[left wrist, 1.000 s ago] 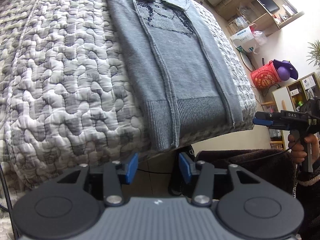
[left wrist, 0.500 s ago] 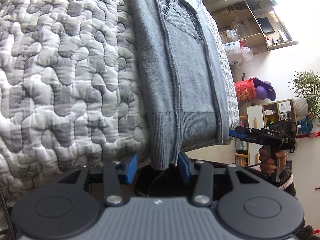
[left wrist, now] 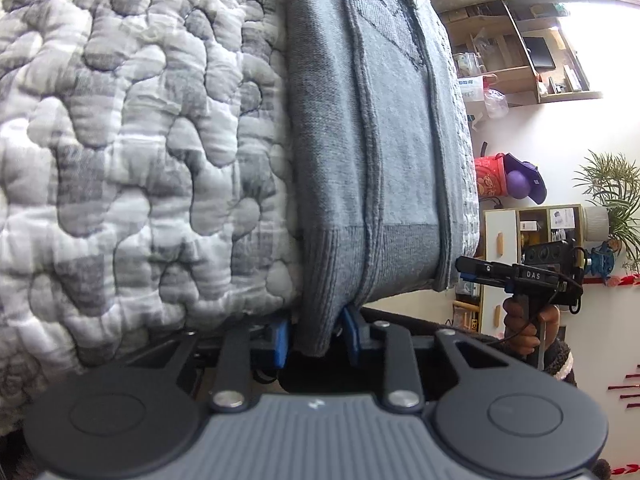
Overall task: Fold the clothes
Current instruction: 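Grasp the grey sweater hem with both grippers and lift it, then fold the held hem over the sweater body toward the collar with both grippers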
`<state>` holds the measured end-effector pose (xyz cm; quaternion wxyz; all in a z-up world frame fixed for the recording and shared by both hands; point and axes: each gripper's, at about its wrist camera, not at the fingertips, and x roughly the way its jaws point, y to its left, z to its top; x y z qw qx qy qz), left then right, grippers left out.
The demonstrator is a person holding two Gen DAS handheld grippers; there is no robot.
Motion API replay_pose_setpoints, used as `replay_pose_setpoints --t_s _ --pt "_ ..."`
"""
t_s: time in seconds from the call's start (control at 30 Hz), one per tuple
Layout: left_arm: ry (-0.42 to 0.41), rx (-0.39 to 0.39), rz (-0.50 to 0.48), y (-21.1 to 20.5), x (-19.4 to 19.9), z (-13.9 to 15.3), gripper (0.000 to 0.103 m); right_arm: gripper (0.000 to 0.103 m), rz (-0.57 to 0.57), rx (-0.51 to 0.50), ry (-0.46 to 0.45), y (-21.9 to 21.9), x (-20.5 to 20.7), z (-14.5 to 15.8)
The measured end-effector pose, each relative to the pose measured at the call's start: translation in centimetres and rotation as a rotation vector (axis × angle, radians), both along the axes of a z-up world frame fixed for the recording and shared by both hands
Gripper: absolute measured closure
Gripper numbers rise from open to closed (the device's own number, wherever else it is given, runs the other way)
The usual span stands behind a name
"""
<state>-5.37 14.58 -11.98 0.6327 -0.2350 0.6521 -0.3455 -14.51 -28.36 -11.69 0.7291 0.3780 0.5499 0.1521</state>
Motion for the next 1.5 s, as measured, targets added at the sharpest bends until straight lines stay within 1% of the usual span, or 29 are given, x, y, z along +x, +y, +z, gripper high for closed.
replay_pose_setpoints --t_s 0.03,0.07,0.1,0.17,0.33,0.6,0.77,0.87,0.97,1.17,1.27,1.37,1.43,1.5 --pt "0.001 -0.010 -0.001 0.0 0.0 0.1 0.090 0.069 0.003 0.002 -0.001 0.0 0.0 0.0" --pt "0.000 -0.023 0.002 0.0 -0.1 0.2 0.093 0.075 0.007 0.005 -0.001 0.1 0.0 0.1" --pt "-0.002 -0.037 0.006 0.1 -0.1 0.4 0.094 0.084 0.010 0.007 -0.002 0.1 0.0 0.1" --pt "-0.005 -0.064 0.014 0.3 -0.1 0.7 0.095 0.092 0.017 0.011 -0.003 0.2 0.0 0.2" --pt "-0.015 -0.132 0.035 0.7 -0.1 1.5 0.095 0.093 0.024 0.028 -0.013 0.3 -0.1 0.6" --pt "-0.031 -0.249 0.084 1.1 0.2 2.9 0.095 0.093 -0.016 0.088 -0.083 -0.5 -0.4 3.4" --pt "-0.026 -0.313 0.152 1.4 1.3 3.5 0.095 0.093 -0.049 0.111 -0.117 -0.6 0.7 4.9" --pt "-0.019 -0.346 0.207 1.8 2.5 3.7 0.095 0.093 -0.076 0.126 -0.139 -0.5 2.0 5.5" --pt "-0.013 -0.363 0.262 2.0 3.9 3.8 0.095 0.093 -0.109 0.135 -0.153 -0.6 3.7 5.9" --pt "0.019 -0.361 0.342 1.8 7.2 3.1 0.095 0.093 -0.184 0.155 -0.145 -1.3 7.3 5.0" --pt "0.054 -0.372 0.377 1.7 8.9 2.1 0.095 0.093 -0.224 0.177 -0.129 -1.9 9.0 3.9" --pt "0.068 -0.360 0.404 1.4 10.0 1.3 0.095 0.093 -0.259 0.199 -0.111 -2.4 10.4 2.6" --pt "0.066 -0.351 0.416 1.3 10.6 0.8 0.095 0.091 -0.275 0.206 -0.098 -2.6 11.2 1.6" --pt "0.048 -0.343 0.419 1.3 10.9 0.5 0.093 0.086 -0.283 0.215 -0.092 -2.8 11.5 0.7"
